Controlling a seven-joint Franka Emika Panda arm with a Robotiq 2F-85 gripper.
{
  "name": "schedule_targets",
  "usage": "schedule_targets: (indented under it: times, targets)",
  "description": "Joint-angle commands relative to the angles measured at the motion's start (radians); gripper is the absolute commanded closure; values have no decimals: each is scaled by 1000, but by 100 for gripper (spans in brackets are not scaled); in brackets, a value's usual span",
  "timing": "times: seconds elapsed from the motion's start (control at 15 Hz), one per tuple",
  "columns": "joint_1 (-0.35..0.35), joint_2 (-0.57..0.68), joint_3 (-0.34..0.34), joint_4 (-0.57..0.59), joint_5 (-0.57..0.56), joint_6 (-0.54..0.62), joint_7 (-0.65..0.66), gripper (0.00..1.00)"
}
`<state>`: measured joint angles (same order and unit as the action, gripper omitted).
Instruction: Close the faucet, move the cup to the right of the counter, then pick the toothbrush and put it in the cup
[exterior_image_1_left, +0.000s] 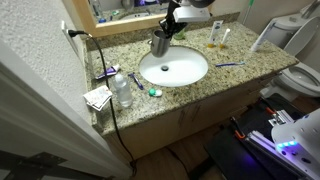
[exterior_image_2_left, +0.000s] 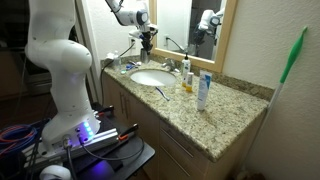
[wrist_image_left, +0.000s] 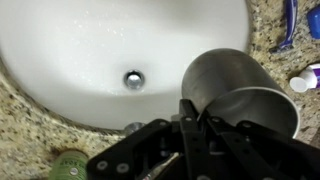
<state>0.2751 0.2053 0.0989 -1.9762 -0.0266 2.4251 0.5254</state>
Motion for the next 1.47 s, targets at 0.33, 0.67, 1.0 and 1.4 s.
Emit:
schedule_targets:
  times: [0.33,0.67,1.0,1.4]
  targets:
    - [-51,-196,22,-215,41,17,128,98]
    - [-98,-283,-2,-287,-79,7,388,98]
    - [-176,-383,-5,-408,-149,-41,615,98]
    - [-227,-399,7,-457,-133,12,676,93]
